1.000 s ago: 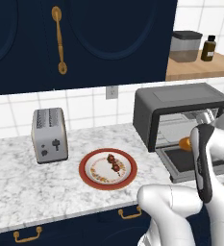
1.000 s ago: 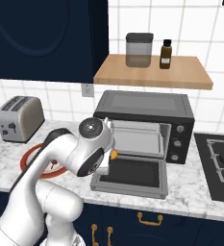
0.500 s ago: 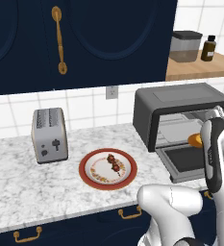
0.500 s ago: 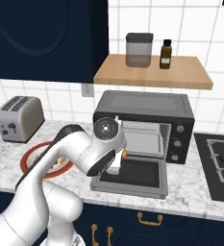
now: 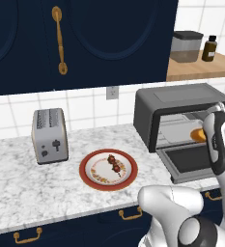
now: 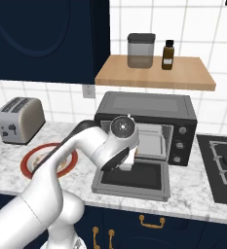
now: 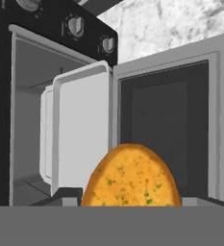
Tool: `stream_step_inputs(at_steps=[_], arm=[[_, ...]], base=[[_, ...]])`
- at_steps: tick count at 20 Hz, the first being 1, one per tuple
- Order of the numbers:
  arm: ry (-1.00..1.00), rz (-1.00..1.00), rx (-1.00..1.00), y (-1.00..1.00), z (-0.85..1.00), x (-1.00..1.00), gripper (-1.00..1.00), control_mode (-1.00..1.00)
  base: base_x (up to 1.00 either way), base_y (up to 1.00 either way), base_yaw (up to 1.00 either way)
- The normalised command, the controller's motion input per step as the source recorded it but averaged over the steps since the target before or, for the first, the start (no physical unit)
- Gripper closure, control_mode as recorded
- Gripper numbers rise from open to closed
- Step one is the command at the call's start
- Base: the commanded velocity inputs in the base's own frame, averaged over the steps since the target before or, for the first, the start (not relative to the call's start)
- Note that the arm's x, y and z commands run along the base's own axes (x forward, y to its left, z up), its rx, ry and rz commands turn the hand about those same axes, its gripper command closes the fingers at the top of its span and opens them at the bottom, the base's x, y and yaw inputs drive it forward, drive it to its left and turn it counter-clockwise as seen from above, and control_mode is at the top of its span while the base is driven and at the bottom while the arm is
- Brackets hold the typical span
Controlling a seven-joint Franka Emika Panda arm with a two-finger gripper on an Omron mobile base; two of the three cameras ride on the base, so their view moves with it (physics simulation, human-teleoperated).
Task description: Pick up the kebab skewer and baguette bread, and place them inside the toaster oven. Close the toaster oven door and start by setting the timer.
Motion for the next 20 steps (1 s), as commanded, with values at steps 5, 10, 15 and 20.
stream_step_inputs(at_steps=[5, 10, 15, 20], arm=[[0.0, 0.07, 0.0, 0.0, 0.06, 0.32, 1.0, -1.0], [0.01, 0.0, 0.0, 0.0, 0.0, 0.28, 1.0, -1.0], [0.0, 0.0, 0.0, 0.0, -0.12, 0.25, 1.0, -1.0], [0.0, 0.0, 0.0, 0.0, -0.02, 0.28, 1.0, -1.0]], base=[[0.0, 0.0, 0.0], [0.0, 0.0, 0.0], [0.0, 0.0, 0.0], [0.0, 0.0, 0.0]])
